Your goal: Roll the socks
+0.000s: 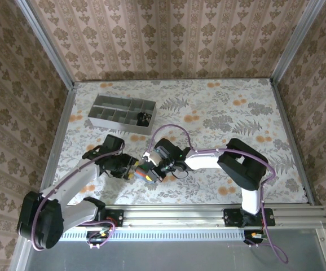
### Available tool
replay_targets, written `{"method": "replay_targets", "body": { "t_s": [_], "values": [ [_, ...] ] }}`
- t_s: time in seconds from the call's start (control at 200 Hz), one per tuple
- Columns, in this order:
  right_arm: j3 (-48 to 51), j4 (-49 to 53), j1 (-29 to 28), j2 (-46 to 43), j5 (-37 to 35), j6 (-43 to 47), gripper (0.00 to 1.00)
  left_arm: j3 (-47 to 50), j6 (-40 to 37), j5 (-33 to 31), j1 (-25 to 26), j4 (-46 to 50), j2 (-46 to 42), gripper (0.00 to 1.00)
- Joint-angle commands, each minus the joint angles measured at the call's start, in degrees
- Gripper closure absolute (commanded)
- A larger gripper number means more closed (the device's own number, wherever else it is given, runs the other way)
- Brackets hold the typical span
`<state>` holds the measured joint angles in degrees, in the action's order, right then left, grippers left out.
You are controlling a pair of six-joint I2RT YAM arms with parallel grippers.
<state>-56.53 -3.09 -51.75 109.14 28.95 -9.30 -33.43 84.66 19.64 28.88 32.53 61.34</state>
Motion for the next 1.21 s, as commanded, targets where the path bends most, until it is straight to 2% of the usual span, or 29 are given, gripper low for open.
{"method": "replay_targets", "body": {
  "t_s": [0.0, 0.115, 0.265, 0.4, 0.62, 0.835, 0.94, 0.99, 1.0, 1.03, 1.09, 1.13, 1.2],
  "values": [
    [6.76, 20.54, 1.09, 7.91, -5.06, -2.08, 1.00, 1.17, -2.20, -0.65, 2.46, -0.12, -0.07, 0.54],
    [7.18, 20.44, 2.52, 8.68, -4.05, -3.15, 1.00, 1.59, -1.51, -0.57, 4.98, -2.24, 2.24, 0.54],
    [8.00, 19.66, 4.38, 9.36, -2.00, -4.46, 1.00, 3.67, 1.83, -1.33, 5.92, -6.67, 3.55, 0.54],
    [8.72, 18.25, 5.57, 9.64, 0.36, -5.16, 1.00, 2.93, 0.68, -1.88, 6.01, -8.65, 6.70, 0.53],
    [8.35, 18.08, 8.00, 11.99, 3.58, -5.81, 1.00, 6.12, 2.08, -1.54, 6.34, -19.21, 10.97, 0.53],
    [7.63, 18.53, 10.43, 12.85, 3.28, -6.20, 1.00, 7.28, 1.18, -0.18, 8.13, -18.23, 16.72, 0.56],
    [6.67, 19.25, 10.79, 12.73, 2.28, -5.72, 1.00, 7.40, 1.31, 0.42, 9.40, -15.75, 19.78, 0.66],
    [6.19, 19.45, 10.84, 12.53, 1.73, -4.93, 1.00, 7.51, 1.71, 1.21, 9.72, -15.46, 21.40, 0.81],
    [6.02, 19.51, 10.80, 12.46, 1.57, -4.65, 1.00, 7.50, 1.84, 1.33, 9.75, -15.17, 21.60, 0.88],
    [5.62, 19.69, 10.71, 11.98, 1.03, -3.88, 1.00, 7.42, 2.19, 1.70, 9.77, -14.24, 22.42, 1.00],
    [5.51, 19.18, 10.23, 9.69, -0.89, -1.40, 1.00, 7.24, 3.76, 1.09, 9.71, -10.47, 22.92, 1.00],
    [5.84, 18.11, 9.49, 6.85, -2.62, 0.58, 0.92, 7.09, 5.13, -0.25, 9.41, -7.20, 22.31, 1.00],
    [8.67, 13.76, 7.23, -2.08, -8.16, 4.82, 0.70, 6.05, 8.22, -3.88, 9.04, -0.42, 20.24, 1.00]
  ]
}}
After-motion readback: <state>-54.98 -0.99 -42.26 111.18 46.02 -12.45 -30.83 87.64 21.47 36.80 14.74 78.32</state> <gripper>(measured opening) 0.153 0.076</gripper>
